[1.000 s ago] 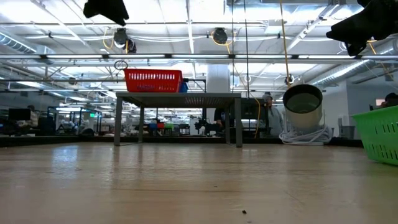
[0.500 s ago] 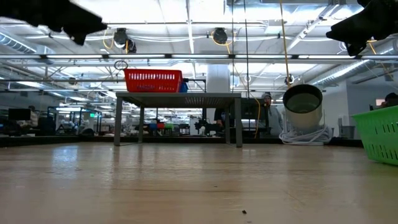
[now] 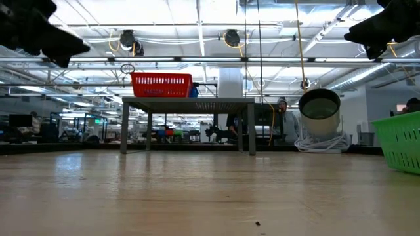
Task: Pick & Place Office Desk Supplies
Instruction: Put the green bin on the shelf
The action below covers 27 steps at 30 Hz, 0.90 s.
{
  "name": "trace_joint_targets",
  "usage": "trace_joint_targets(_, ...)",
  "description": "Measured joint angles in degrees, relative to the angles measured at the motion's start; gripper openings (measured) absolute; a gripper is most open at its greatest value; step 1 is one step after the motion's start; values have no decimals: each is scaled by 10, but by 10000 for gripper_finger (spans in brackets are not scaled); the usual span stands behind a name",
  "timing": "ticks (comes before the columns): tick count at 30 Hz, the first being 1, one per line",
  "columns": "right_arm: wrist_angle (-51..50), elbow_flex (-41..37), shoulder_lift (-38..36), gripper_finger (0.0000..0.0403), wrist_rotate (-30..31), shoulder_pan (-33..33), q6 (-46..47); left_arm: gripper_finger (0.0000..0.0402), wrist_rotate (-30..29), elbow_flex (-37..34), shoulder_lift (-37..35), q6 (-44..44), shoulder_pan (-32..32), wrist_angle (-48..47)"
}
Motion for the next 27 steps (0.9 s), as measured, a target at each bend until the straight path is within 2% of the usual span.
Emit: trace_joint_targets(27,1,0,0,89,0,0,0,129,0,1,0,-2,0,30)
